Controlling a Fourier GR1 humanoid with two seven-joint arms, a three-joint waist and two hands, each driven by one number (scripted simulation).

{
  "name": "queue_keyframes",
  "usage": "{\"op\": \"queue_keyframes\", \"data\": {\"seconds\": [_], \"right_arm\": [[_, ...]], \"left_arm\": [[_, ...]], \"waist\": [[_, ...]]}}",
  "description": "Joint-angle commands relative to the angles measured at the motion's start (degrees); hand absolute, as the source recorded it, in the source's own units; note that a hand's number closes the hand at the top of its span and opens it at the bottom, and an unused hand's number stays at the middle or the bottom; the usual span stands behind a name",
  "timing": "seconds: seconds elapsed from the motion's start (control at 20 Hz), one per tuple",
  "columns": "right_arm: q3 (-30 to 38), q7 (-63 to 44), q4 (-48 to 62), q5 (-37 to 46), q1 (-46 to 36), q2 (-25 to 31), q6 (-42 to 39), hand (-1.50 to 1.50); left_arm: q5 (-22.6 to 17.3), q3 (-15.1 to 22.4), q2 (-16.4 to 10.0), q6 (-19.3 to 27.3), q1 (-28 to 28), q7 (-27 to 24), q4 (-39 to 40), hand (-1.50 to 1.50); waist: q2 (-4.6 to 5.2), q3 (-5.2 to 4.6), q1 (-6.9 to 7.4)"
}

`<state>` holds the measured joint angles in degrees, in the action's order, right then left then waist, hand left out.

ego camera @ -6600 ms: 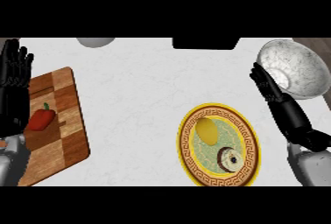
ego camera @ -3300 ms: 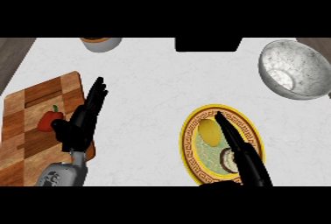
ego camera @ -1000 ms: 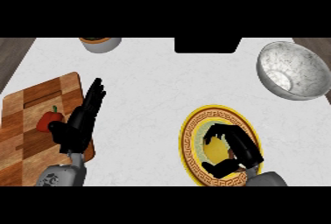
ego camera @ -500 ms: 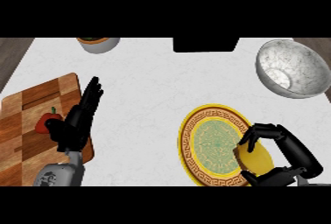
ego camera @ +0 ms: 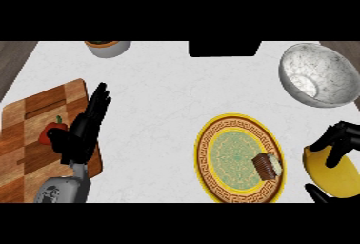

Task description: Pick the lemon from the plate and place it in the bowl

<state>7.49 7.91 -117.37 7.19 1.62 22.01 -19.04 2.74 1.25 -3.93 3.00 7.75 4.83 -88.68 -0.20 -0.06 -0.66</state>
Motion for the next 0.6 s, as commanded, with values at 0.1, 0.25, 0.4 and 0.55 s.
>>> {"op": "queue_keyframes", "data": {"seconds": [0.1, 0.25, 0.4, 0.55], "right_arm": [[3.9, -16.6, -6.3, -1.9, -7.8, 1.9, 0.7, 1.5], [5.5, -21.9, -0.6, -3.7, -16.3, 3.8, 1.1, 1.5], [6.3, -29.8, 1.6, -6.1, -25.0, 6.3, 1.5, 1.5], [7.2, -26.8, 8.7, -2.5, -28.4, 7.9, 1.7, 1.5]], "left_arm": [[1.4, 0.8, 1.7, 1.0, 0.4, -2.4, 3.3, 0.0], [1.0, 2.1, 2.7, 0.4, -1.2, -2.9, 2.2, 0.0], [1.6, 1.7, 1.8, 0.9, -0.2, 0.6, -0.6, 0.0], [1.5, 1.1, 1.0, 0.3, 0.1, 0.4, -1.0, 0.0]], "waist": [[0.2, 0.02, 0.53], [0.26, 0.02, 0.9], [0.23, 0.01, 1.17], [0.25, 0.04, 1.14]]}}
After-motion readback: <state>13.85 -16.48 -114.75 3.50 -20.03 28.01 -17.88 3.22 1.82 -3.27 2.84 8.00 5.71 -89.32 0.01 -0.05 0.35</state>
